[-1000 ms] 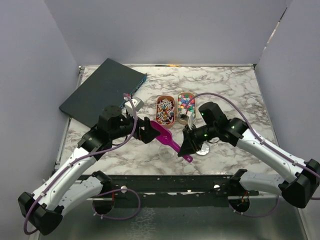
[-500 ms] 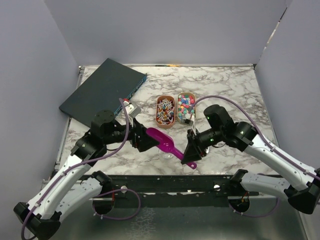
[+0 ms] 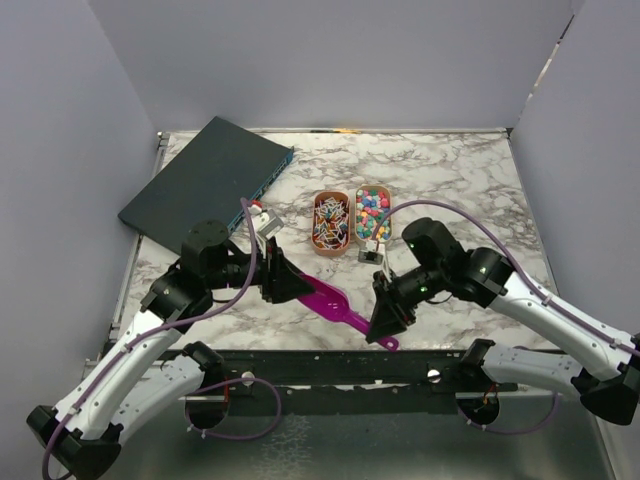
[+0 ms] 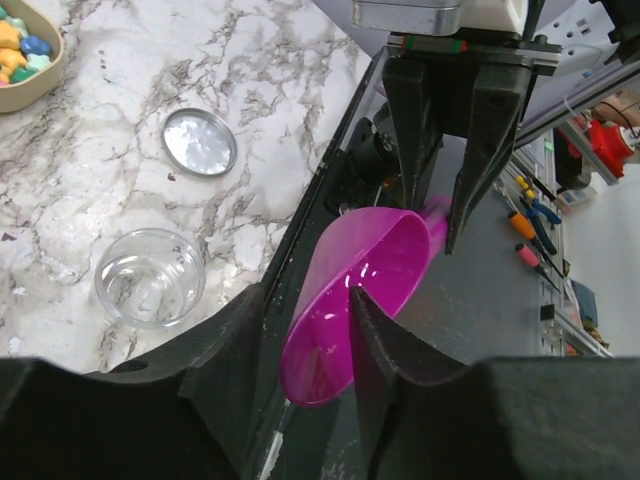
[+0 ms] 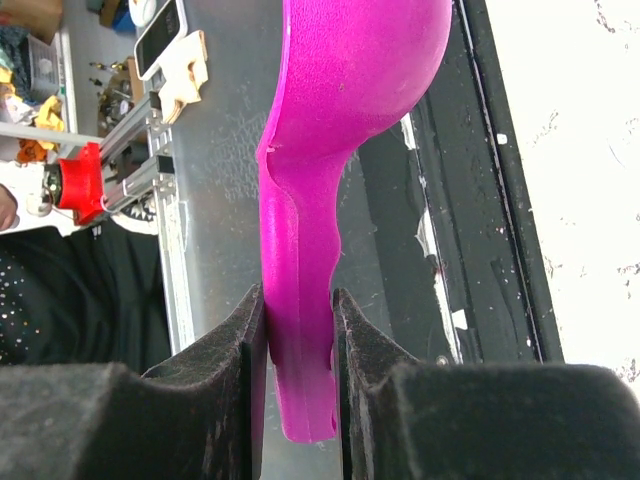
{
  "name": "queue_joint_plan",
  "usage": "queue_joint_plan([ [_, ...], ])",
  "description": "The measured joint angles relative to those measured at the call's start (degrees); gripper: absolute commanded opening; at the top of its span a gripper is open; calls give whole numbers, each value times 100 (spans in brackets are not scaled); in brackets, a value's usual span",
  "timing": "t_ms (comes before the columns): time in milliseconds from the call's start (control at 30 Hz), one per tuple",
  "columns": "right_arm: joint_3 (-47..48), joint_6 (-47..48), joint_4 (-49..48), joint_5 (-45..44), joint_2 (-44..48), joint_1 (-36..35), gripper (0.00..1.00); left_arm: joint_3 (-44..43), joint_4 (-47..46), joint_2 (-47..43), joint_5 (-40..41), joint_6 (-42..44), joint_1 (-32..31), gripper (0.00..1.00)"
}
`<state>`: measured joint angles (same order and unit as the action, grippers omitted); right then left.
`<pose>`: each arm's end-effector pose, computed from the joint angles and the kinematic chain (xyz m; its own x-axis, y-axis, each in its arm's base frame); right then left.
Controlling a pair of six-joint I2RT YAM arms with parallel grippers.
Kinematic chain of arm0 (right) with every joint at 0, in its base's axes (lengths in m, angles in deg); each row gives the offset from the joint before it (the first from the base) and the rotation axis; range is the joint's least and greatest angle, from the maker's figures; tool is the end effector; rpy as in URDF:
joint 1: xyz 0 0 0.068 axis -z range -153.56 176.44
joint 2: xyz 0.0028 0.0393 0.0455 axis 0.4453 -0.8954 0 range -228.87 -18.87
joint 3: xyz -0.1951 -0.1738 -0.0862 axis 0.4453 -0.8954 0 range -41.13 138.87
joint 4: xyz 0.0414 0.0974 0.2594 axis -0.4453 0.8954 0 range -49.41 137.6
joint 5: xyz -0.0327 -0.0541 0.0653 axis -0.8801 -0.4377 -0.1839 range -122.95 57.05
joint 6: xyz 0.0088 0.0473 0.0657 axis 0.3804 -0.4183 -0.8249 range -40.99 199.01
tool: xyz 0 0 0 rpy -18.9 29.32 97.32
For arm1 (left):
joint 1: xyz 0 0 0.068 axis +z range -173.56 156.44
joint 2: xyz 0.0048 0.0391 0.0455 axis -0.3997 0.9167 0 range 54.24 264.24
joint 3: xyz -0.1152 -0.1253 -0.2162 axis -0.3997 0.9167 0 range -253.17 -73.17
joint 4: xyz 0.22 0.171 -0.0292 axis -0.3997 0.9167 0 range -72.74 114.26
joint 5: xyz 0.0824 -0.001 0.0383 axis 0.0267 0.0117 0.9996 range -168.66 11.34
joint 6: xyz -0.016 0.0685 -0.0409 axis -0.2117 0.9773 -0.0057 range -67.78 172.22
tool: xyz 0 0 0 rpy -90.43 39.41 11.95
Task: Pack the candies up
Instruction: Pick up the spatula from the center of the board.
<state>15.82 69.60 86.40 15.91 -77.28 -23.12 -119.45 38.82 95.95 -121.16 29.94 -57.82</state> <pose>0.1076 0.2084 0.3052 -0.6060 -0.5453 -0.5791 -0.7432 0.1287 0.6566 0.1392 -0.1524 0.3348 -0.5834 0.0590 -0.8100 0.7865 0.2897 -0.5454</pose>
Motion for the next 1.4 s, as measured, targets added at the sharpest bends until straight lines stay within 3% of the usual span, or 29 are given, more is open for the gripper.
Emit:
queue_joint_plan([
  [100, 0, -2, 42, -24, 11, 0, 2, 0, 2, -39, -133, -24, 0, 35],
  [233, 0, -4, 81, -44, 11, 0, 3, 0, 4, -101, -238, -39, 2, 19],
  [333, 0, -2, 105, -44, 24, -13, 3, 0, 4, -116, -249, -44, 2, 15],
  [433, 0, -2, 122, -44, 57, -26, 5, 0, 7, -116, -262, -42, 2, 0],
  [500, 0, -2, 138, -46, 68, -28, 7, 0, 7, -118, -289, -39, 2, 0],
  [567, 0, 0, 155, -50, 68, -26, 16, 0, 7, -122, -315, -42, 2, 0],
  [700, 2, 2, 164, -146, 68, -31, 54, 0, 9, -133, -308, -46, 2, 0],
  [867, 146, -66, 179, -708, 96, -31, 75, 24, 50, -131, 9, -116, 0, 0],
  [1167, 382, 33, -188, -1950, 380, -31, 83, 275, 48, 50, 789, -551, 0, 0],
  [1400, -98, 673, -1290, -2651, 809, -31, 83, 417, -72, 251, 1215, -1298, 0, 0],
])
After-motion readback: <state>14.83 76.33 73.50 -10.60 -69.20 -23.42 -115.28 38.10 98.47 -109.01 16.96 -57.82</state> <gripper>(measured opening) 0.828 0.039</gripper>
